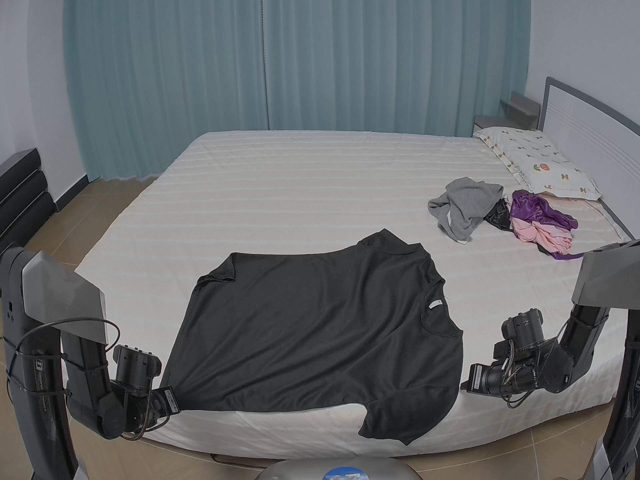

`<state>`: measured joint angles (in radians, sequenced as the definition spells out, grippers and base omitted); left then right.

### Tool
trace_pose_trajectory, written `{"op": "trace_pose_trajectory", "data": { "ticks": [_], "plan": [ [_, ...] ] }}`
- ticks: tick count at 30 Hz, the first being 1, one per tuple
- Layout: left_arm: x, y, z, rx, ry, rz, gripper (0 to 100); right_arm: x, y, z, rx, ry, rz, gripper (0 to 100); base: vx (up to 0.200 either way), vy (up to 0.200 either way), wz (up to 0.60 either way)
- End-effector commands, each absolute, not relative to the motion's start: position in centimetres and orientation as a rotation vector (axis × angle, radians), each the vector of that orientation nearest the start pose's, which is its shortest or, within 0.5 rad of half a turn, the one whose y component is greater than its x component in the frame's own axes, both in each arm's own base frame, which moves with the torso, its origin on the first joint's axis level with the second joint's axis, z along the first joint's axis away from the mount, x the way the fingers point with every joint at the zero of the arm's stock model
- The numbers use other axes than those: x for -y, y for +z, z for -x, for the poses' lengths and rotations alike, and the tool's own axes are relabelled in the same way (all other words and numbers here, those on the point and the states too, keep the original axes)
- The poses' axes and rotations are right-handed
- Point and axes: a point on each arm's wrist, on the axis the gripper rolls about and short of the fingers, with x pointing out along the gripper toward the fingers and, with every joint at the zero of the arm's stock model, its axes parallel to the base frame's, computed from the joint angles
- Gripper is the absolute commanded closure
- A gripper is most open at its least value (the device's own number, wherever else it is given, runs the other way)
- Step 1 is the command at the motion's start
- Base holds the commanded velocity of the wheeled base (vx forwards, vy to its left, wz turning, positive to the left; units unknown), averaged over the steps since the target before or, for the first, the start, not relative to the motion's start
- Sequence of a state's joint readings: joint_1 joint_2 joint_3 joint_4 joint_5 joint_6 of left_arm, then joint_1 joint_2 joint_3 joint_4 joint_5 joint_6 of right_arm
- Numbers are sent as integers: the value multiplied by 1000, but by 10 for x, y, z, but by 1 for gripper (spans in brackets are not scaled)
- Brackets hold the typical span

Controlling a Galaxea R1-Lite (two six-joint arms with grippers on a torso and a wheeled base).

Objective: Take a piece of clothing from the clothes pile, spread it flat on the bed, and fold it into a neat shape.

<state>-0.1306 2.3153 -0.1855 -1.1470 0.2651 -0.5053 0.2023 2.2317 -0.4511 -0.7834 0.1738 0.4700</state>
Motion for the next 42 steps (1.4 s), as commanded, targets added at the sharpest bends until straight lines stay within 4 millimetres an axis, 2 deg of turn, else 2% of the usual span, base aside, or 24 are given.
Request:
{"op": "trace_pose_trajectory", "data": {
  "ticks": [1,5,10,11,15,18,20,28,29,37,42],
  "plan": [
    [24,-55,-230,-910,364,268,100,-46,-27,-264,-1047,80,-414,100,0,0,0],
    [24,-55,-231,-904,363,270,100,-32,-25,-258,-1043,67,-406,100,0,0,0],
    [24,-55,-231,-902,365,273,100,-38,-22,-262,-1031,112,-418,100,0,0,0],
    [24,-55,-231,-903,363,273,100,-42,-21,-264,-1027,128,-419,0,0,0,0],
    [24,-55,-231,-903,363,274,100,-59,-21,-272,-1022,175,-435,0,0,0,0],
    [24,-57,-231,-907,364,273,100,-74,-31,-279,-1041,190,-440,0,0,0,0],
    [24,-57,-232,-906,365,274,100,-77,-37,-282,-1052,193,-428,0,0,0,0],
    [23,-58,-233,-905,371,278,100,-82,-42,-295,-1031,201,-427,0,0,0,0],
    [23,-58,-233,-905,371,278,100,-82,-43,-295,-1032,200,-423,100,0,0,0],
    [22,-58,-233,-906,373,278,100,-83,-44,-290,-1029,161,-371,100,0,0,0],
    [22,-58,-233,-908,372,277,100,-69,-29,-279,-1019,130,-386,100,0,0,0]
  ]
}}
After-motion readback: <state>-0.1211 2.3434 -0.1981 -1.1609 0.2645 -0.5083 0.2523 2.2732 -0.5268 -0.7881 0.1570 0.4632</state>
